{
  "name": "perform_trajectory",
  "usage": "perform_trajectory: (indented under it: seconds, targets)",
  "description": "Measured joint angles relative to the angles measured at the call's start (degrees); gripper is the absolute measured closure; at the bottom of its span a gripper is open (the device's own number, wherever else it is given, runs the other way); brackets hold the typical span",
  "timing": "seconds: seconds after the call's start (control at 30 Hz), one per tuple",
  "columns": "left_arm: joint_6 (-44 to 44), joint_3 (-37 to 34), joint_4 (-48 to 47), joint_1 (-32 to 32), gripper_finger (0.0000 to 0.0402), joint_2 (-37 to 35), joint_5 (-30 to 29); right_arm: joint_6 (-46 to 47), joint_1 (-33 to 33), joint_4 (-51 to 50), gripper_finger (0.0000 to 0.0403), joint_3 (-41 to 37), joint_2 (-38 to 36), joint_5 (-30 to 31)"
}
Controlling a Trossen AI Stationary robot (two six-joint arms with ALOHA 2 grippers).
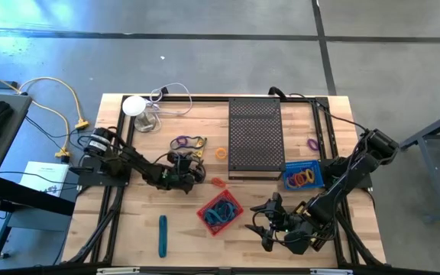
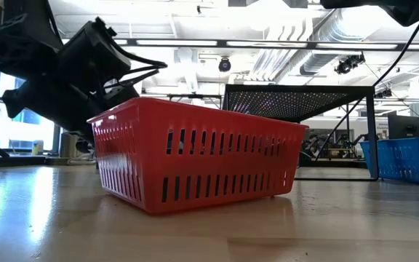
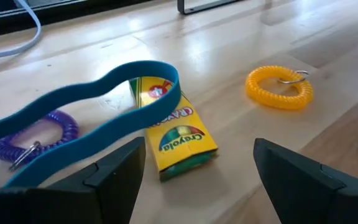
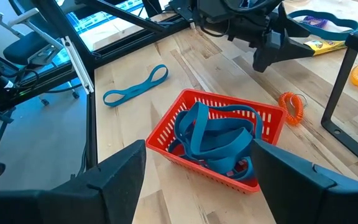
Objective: Pick & Place Office Desk Supplies
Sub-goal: Put the small crayon box into the black basket
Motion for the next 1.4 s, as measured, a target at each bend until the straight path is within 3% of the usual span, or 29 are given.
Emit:
perform_trajectory:
  seconds: [0.3,0.47,0.8,1.2,1.4]
  targets:
    - [-0.49,0.0,-0.53,2.63,0.011,0.0,5.69,0.0,0.0,0.0,0.0127,0.0,0.0,0.0]
    - [-0.54,-0.04,-2.89,3.79,0.011,0.23,5.93,-0.01,0.0,0.0,0.0127,0.0,0.01,0.02]
    - [-0.64,0.07,3.23,4.35,0.0114,7.0,4.73,-0.02,0.0,-0.01,0.0127,0.0,0.0,0.2]
    - [-0.52,0.11,3.91,2.83,0.0215,7.28,3.29,-0.02,0.0,-0.01,0.0127,0.0,0.01,0.2]
    - [-0.54,0.1,3.88,1.97,0.0235,7.3,3.12,-0.02,0.0,0.0,0.0127,0.0,0.0,0.2]
